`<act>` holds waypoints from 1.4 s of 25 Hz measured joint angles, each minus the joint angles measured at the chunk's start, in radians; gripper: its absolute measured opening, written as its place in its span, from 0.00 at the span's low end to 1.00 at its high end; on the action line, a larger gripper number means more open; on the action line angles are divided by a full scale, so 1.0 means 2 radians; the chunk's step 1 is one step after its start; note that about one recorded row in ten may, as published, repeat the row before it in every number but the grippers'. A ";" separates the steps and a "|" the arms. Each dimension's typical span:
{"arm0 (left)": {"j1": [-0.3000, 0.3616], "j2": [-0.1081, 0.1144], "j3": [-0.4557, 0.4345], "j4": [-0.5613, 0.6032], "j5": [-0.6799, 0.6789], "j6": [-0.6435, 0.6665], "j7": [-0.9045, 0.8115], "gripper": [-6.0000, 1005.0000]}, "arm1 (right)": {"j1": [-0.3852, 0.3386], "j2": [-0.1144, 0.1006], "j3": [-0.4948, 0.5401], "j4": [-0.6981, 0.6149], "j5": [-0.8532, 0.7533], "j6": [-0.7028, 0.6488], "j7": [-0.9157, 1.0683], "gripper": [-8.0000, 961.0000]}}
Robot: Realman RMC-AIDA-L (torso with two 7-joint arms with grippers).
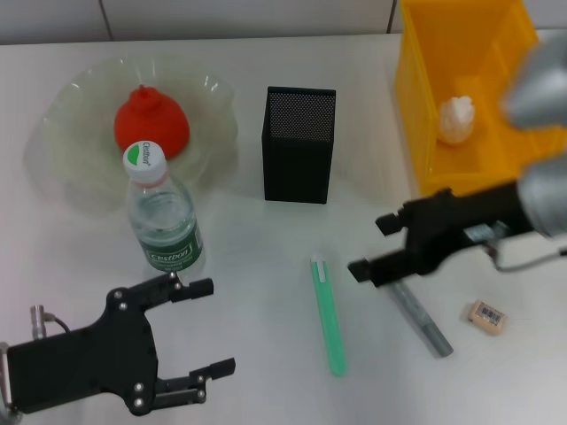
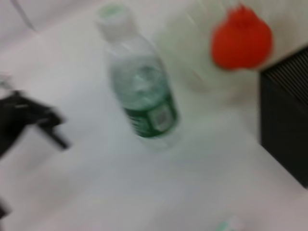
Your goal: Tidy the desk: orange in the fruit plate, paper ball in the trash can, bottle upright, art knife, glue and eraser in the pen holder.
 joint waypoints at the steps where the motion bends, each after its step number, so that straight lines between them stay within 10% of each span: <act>1: -0.002 0.001 0.000 -0.010 0.001 -0.003 0.002 0.80 | 0.019 -0.001 -0.021 -0.008 -0.032 0.002 0.045 0.88; 9: 0.000 0.003 -0.001 -0.029 0.003 -0.031 0.006 0.80 | 0.135 0.002 -0.164 0.012 -0.157 0.036 0.259 0.88; 35: -0.015 0.003 -0.004 -0.041 0.016 -0.039 0.007 0.80 | 0.202 0.003 -0.256 0.141 -0.161 0.134 0.309 0.88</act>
